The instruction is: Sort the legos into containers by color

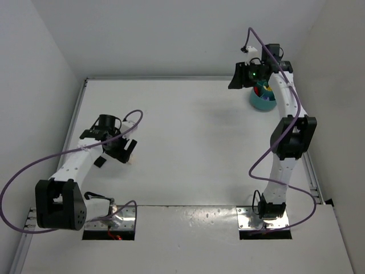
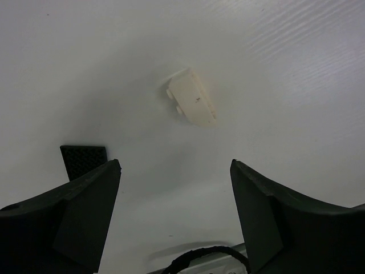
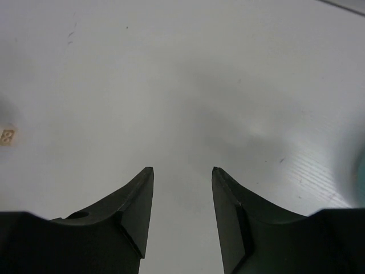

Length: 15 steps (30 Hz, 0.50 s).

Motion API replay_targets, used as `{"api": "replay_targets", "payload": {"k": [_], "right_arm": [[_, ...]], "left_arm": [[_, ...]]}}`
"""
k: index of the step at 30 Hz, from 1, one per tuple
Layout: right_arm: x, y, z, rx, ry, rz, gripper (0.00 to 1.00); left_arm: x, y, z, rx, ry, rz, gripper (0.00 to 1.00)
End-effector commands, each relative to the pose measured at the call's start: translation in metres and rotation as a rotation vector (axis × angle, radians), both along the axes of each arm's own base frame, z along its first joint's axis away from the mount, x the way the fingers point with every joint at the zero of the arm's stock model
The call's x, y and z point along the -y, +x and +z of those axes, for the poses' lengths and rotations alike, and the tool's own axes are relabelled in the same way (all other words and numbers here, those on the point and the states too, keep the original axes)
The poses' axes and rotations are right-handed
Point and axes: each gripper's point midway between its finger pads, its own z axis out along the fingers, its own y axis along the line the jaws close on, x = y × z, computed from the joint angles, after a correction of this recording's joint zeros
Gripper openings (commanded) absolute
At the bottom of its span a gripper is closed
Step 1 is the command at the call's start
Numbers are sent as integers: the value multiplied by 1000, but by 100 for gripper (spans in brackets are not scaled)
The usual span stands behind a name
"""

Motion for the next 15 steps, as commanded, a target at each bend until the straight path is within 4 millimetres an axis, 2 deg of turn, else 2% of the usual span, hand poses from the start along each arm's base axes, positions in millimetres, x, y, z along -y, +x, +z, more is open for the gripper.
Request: {"api": "replay_targets", "payload": {"k": [1,5,9,12,15], "right_arm": [[-11,-15,14,10,33,38,46],[-20,-19,19,19,26,51,47],[-20,-21,16,10,26,51,47],[-23,-21,15,10,20,54,47],[-23,-21,15,10,19,54,47]], "left_arm": [[1,14,-3,27,25,-6,83],[12,16,-18,-16,20,-25,78],[20,22,-29,-37,-13,-12,75],[22,25,-44,-80,-6,2,69],[20,29,-50,-92,5,6,58]]}}
